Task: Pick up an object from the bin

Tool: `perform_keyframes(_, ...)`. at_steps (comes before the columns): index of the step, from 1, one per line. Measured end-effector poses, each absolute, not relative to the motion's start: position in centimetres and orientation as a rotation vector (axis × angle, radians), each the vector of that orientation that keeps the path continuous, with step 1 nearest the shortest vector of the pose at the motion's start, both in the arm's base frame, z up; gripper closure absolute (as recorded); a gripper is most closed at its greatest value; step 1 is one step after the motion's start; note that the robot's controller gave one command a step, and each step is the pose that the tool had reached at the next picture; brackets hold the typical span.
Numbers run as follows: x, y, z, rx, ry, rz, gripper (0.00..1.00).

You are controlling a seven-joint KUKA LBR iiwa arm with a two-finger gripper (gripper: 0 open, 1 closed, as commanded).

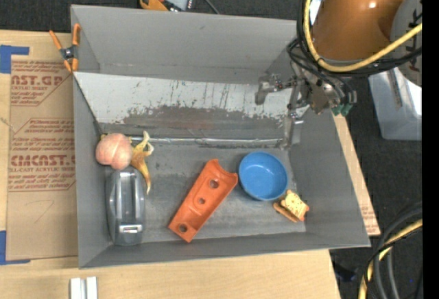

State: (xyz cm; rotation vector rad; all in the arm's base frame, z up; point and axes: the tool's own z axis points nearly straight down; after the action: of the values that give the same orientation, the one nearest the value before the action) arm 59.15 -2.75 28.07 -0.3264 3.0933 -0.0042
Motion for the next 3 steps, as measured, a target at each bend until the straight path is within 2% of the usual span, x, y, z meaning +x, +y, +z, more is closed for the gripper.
perform_keyframes(1, 54.19, 0.08, 19.08, -0.169, 3.117, 0.003, 1.00)
perform_keyframes(3, 54.22, 0.12, 18.65, -0.197, 3.112, 0.002, 1.00)
